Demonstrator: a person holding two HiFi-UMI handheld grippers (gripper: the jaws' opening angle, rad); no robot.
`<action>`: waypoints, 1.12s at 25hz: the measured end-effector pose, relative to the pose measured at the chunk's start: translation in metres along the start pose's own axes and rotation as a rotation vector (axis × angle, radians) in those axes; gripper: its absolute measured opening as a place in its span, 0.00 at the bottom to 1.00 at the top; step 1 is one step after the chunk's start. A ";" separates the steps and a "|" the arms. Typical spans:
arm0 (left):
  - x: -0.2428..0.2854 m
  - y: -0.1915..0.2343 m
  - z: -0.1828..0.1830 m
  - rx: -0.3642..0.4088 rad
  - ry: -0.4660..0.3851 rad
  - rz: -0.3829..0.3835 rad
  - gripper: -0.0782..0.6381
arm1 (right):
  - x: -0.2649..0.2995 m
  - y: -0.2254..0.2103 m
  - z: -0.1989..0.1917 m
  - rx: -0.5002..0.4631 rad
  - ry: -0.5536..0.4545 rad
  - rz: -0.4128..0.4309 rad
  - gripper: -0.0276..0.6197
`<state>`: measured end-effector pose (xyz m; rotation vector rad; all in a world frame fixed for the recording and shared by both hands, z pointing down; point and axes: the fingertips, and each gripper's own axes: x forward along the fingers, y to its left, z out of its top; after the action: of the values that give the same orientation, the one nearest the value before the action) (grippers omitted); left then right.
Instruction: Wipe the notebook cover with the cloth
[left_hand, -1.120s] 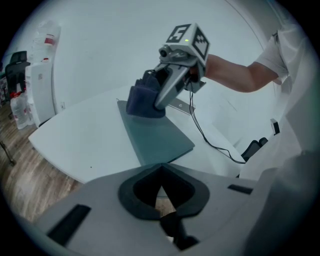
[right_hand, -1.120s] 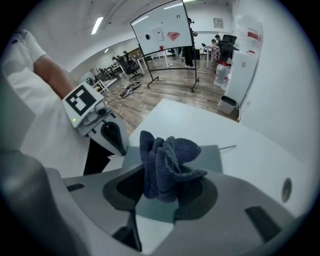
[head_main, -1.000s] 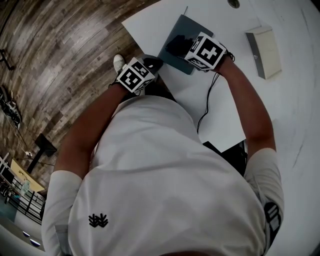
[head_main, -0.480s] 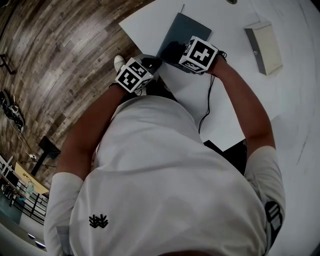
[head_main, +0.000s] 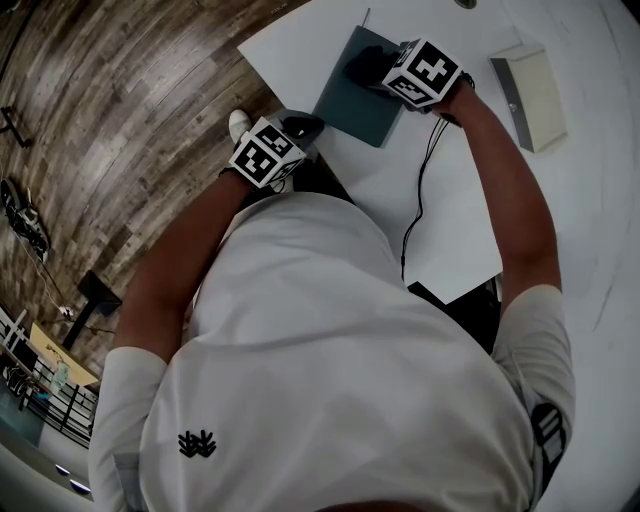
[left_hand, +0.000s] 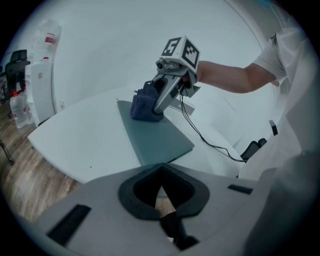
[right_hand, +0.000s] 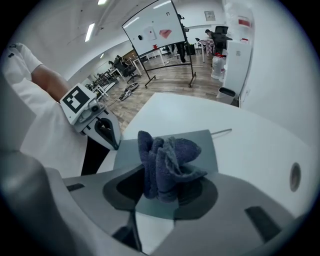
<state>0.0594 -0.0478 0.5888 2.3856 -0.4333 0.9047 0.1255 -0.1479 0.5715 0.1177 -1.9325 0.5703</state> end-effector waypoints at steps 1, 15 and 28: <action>0.000 0.000 0.000 -0.001 0.000 0.001 0.12 | -0.003 -0.008 0.000 0.003 0.000 -0.010 0.29; 0.000 -0.001 -0.003 0.019 0.019 -0.012 0.12 | -0.028 -0.073 -0.001 0.039 0.008 -0.161 0.29; -0.004 0.000 -0.002 0.021 0.021 -0.014 0.12 | -0.028 0.028 -0.020 -0.036 0.018 -0.048 0.29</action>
<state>0.0554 -0.0458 0.5871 2.3928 -0.4002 0.9312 0.1453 -0.1194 0.5443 0.1350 -1.9164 0.5035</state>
